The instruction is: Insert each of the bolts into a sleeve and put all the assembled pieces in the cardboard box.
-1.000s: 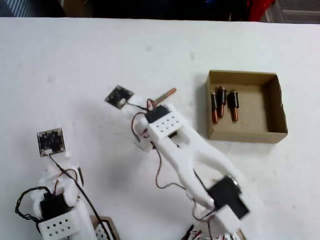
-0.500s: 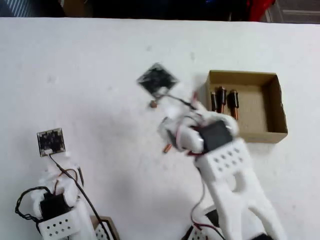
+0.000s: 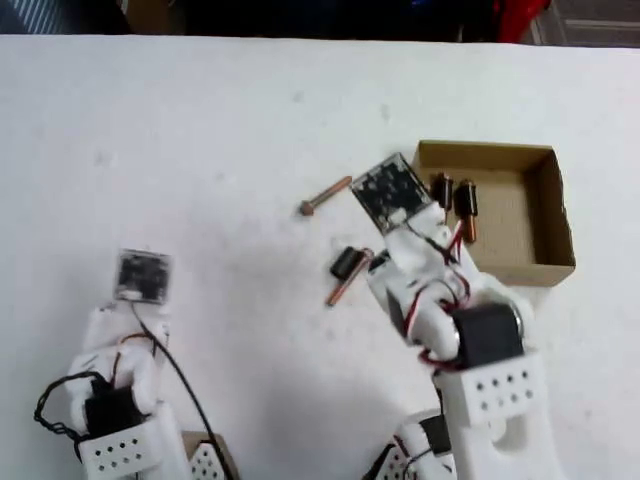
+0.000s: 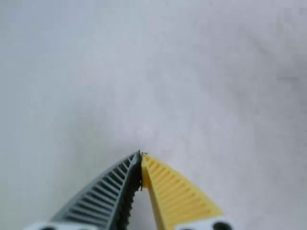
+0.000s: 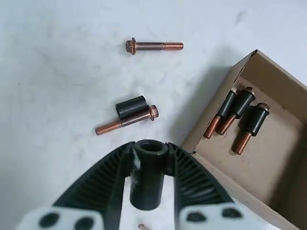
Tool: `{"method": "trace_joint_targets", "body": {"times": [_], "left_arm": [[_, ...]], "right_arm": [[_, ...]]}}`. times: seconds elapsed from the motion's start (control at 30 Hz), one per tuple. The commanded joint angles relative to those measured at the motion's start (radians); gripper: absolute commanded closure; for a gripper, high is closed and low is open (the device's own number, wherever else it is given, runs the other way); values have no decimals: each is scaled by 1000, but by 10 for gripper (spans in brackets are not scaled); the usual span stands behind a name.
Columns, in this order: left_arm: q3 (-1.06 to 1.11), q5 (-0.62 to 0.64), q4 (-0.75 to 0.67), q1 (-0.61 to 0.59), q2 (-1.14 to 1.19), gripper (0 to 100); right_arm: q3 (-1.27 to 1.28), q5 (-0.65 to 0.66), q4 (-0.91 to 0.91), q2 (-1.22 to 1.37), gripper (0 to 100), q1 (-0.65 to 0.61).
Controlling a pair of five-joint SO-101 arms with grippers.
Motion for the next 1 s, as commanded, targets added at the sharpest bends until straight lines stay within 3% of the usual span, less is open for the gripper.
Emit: {"method": "trace_joint_targets", "body": {"times": [0.0,0.2,0.5,0.63,0.8,0.97], "left_arm": [[-8,-63,-31,15,-8,978],[-17,-64,-12,15,-8,979],[-296,-69,219,19,-4,979],[-387,-71,295,93,-2,979],[-408,-71,301,180,-2,980],[-408,-68,282,186,-1,980]], "right_arm": [[34,-8,-2,-104,981,10],[169,-8,-47,-297,981,12],[382,-9,-205,-470,981,77],[408,-75,-206,-507,981,76],[471,-144,-243,-576,981,76],[563,-143,-269,-684,981,76]]}}
